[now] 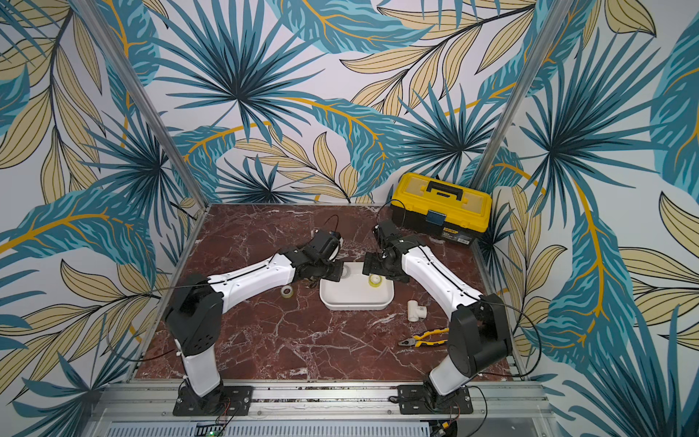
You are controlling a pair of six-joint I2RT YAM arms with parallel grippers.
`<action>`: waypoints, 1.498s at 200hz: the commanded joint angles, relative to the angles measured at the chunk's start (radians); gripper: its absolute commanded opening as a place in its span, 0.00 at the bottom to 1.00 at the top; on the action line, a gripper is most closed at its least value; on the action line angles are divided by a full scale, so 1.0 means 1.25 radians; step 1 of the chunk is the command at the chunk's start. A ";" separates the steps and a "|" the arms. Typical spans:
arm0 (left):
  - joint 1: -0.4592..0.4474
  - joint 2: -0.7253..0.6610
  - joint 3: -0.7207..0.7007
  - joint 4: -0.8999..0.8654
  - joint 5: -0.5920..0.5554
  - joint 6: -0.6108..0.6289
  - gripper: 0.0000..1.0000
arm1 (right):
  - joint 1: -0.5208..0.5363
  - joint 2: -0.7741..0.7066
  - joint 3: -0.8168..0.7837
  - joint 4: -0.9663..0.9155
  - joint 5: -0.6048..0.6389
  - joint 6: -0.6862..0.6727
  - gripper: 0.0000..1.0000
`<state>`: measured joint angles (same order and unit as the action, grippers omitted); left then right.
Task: Put the transparent tape into the storage box
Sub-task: Place the tape in the storage box.
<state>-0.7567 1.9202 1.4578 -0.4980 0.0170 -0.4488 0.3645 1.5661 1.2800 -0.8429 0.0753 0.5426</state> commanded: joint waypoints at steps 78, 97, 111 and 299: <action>-0.019 0.225 0.225 -0.028 0.040 0.017 0.00 | -0.007 -0.105 -0.064 0.005 0.005 0.005 1.00; -0.020 0.252 0.248 -0.043 0.039 0.017 0.00 | -0.008 -0.108 -0.067 0.004 0.009 -0.001 1.00; -0.020 0.258 0.251 -0.041 0.044 0.014 0.00 | -0.010 -0.112 -0.073 0.003 0.013 -0.002 1.00; -0.029 0.238 0.235 -0.011 0.020 -0.002 0.30 | -0.023 -0.129 -0.095 0.004 -0.004 -0.013 1.00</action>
<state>-0.7914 2.2471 1.7309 -0.5205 0.0689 -0.4576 0.3397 1.4342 1.1805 -0.8352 0.0811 0.5423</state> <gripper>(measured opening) 0.272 0.994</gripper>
